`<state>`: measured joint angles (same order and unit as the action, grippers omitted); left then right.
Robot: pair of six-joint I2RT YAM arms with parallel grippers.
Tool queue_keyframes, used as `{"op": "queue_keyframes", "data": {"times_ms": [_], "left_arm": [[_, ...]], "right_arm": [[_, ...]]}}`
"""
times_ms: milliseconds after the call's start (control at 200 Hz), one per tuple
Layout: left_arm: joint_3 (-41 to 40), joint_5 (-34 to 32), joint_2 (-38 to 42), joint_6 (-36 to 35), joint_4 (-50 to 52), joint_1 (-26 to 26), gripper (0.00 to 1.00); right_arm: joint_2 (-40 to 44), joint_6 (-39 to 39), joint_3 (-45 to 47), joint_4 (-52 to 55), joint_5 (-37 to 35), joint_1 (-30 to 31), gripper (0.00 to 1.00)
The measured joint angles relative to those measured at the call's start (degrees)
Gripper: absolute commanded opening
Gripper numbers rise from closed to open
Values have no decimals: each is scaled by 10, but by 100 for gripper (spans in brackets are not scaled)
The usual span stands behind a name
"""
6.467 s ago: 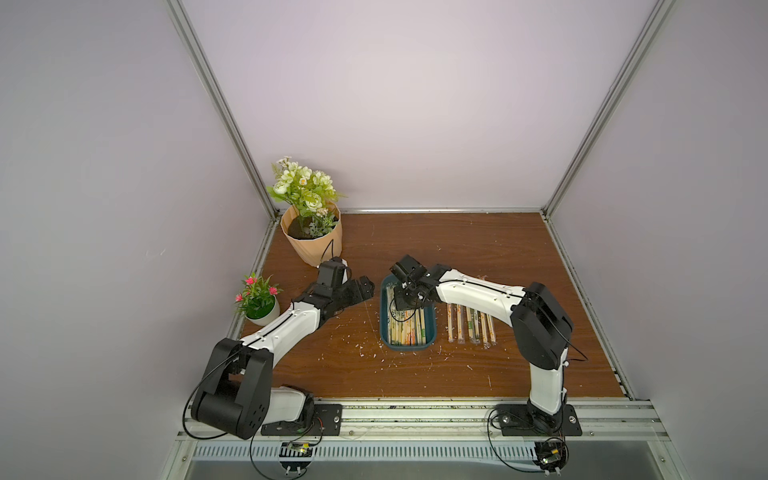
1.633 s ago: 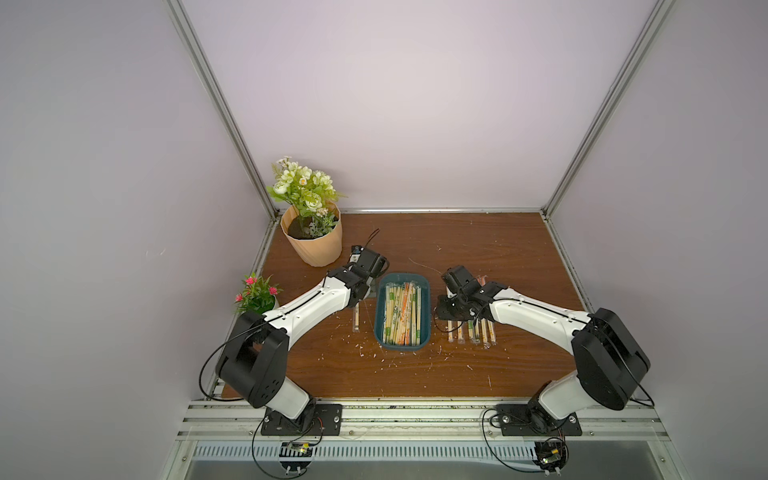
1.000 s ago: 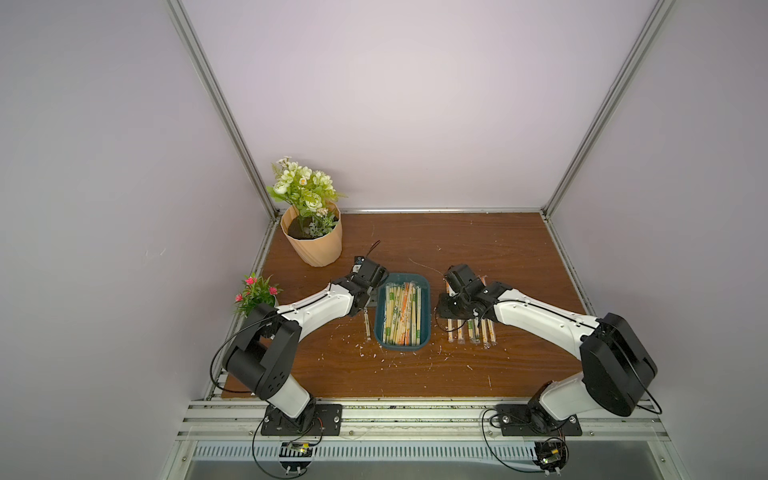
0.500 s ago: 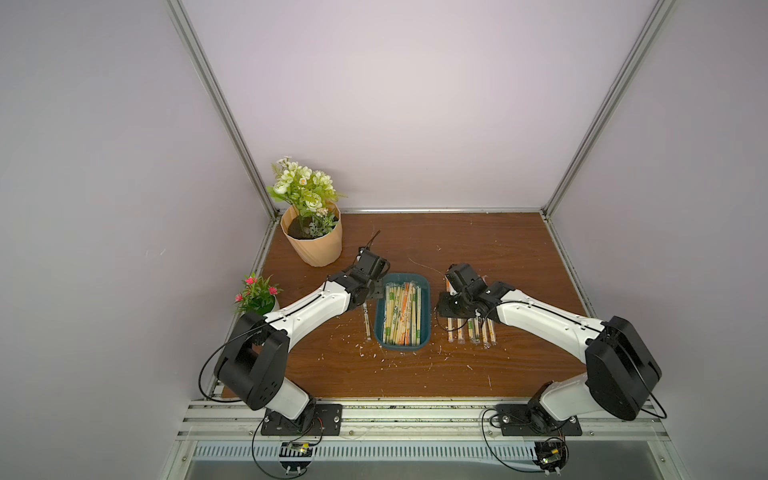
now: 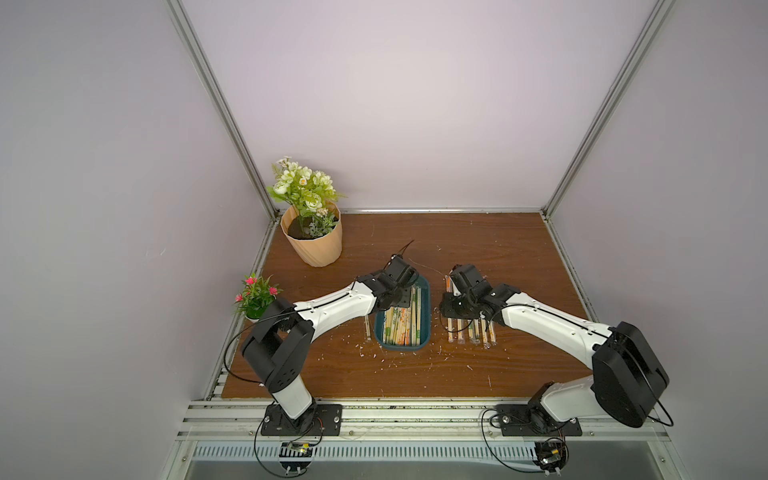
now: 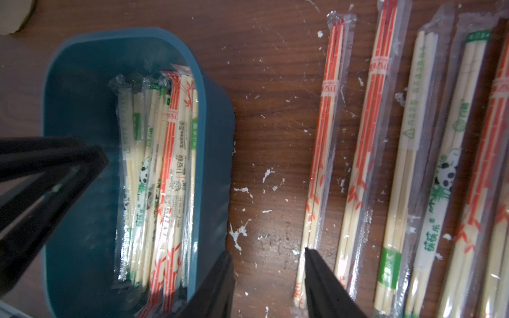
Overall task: Take the paired disposable chopsticks out of the storage box
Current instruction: Pick up the paired disposable chopsticks from the storage box.
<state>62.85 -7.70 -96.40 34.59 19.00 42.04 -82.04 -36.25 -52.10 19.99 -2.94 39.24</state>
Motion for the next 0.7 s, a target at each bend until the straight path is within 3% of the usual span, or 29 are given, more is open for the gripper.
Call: {"op": "queue_keyframes", "data": {"times_ms": [235,701], "left_arm": [[0,-1,-30,1,0,0,22],[0,-14,-56,1,-1,0,22]], "right_arm": [[2,0,7,-2,2,0,47],[1,0,7,-3,2,-3,47]]}}
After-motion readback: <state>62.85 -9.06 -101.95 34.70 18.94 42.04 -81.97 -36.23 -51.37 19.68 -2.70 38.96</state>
